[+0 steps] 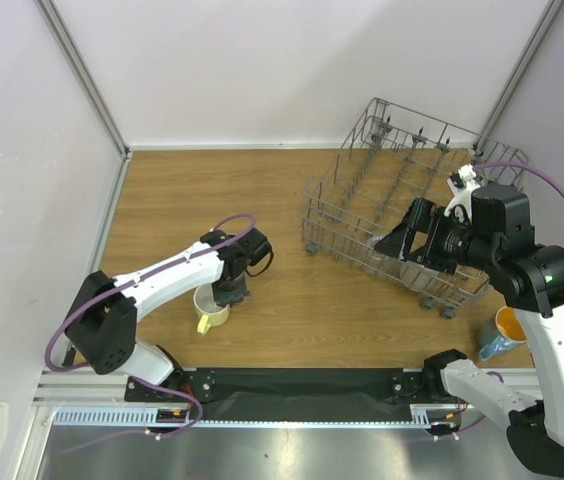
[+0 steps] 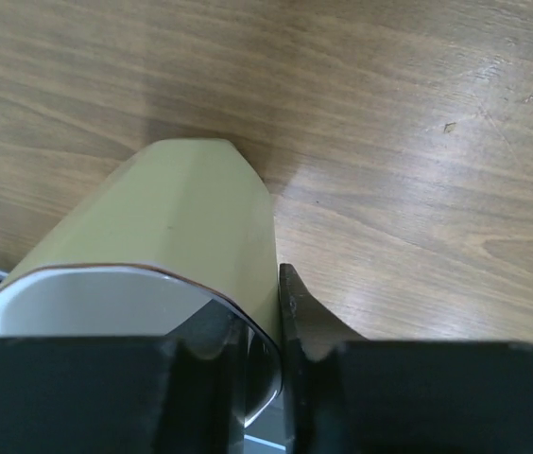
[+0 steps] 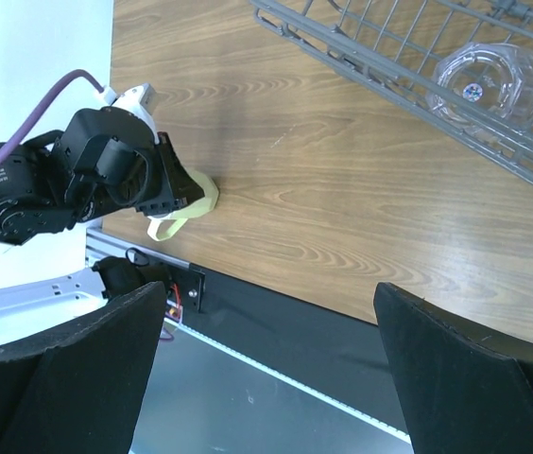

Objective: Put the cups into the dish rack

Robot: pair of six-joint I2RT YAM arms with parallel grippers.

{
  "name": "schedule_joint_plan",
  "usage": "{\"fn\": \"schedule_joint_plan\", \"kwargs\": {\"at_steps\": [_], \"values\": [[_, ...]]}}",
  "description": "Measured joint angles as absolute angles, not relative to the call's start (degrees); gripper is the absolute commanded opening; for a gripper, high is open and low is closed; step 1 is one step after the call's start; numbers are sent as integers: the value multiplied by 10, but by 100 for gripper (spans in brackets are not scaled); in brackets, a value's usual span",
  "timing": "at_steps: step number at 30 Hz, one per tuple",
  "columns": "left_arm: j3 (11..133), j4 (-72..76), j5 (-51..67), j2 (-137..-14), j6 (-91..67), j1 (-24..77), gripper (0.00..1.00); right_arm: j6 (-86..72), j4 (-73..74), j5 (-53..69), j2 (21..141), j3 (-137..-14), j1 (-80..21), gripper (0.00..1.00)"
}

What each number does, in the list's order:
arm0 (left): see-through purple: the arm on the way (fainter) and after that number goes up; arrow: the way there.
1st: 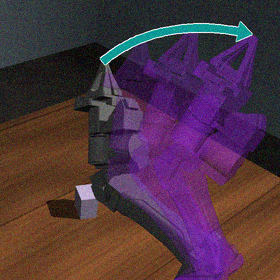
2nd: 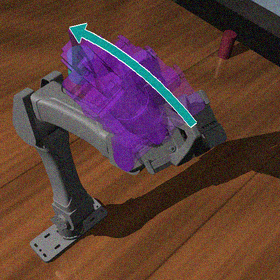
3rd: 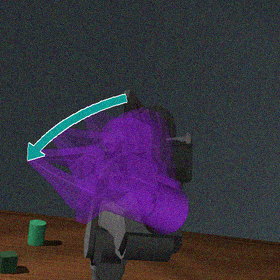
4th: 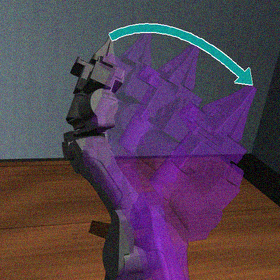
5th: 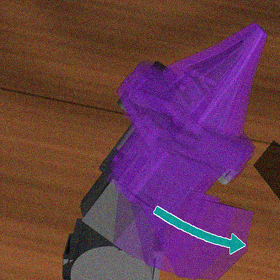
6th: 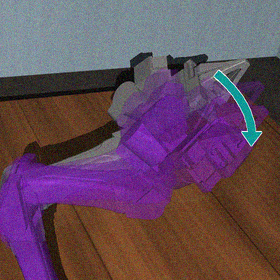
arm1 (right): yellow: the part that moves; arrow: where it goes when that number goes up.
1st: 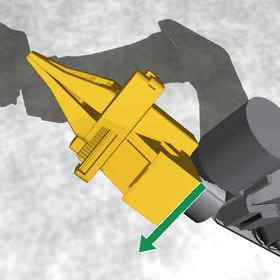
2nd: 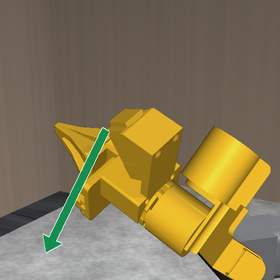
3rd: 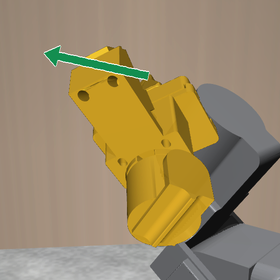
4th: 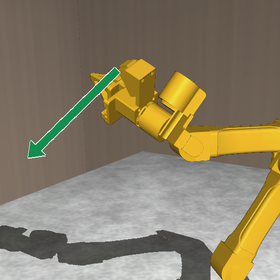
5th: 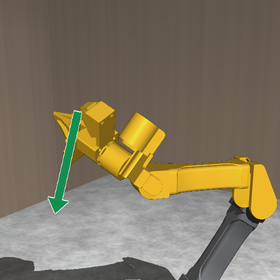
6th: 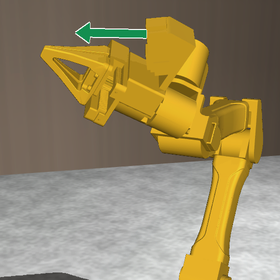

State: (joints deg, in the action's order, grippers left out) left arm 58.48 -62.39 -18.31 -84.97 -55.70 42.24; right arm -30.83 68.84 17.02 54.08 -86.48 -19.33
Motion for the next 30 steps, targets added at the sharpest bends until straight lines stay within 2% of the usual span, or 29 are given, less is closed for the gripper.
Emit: {"fn": "schedule_joint_plan", "kwargs": {"at_steps": [1,2,7,11,15,21,30], "values": [[585,-623,-184,-850,-556,422,3,-308,688,170,541,-865,-192,100],[585,-623,-184,-850,-555,421,0,-308,688,170,541,-863,-191,100],[617,-650,-183,-848,-550,417,0,-300,688,175,543,-850,-183,100],[700,-658,-170,-826,-522,416,0,-295,687,188,553,-838,-178,100],[806,-633,-104,-785,-486,415,0,-286,680,211,566,-834,-175,100],[863,-520,43,-705,-475,413,0,-279,651,266,574,-834,-174,100],[743,-209,209,-617,-607,412,0,-276,563,407,574,-834,-175,99]]}}
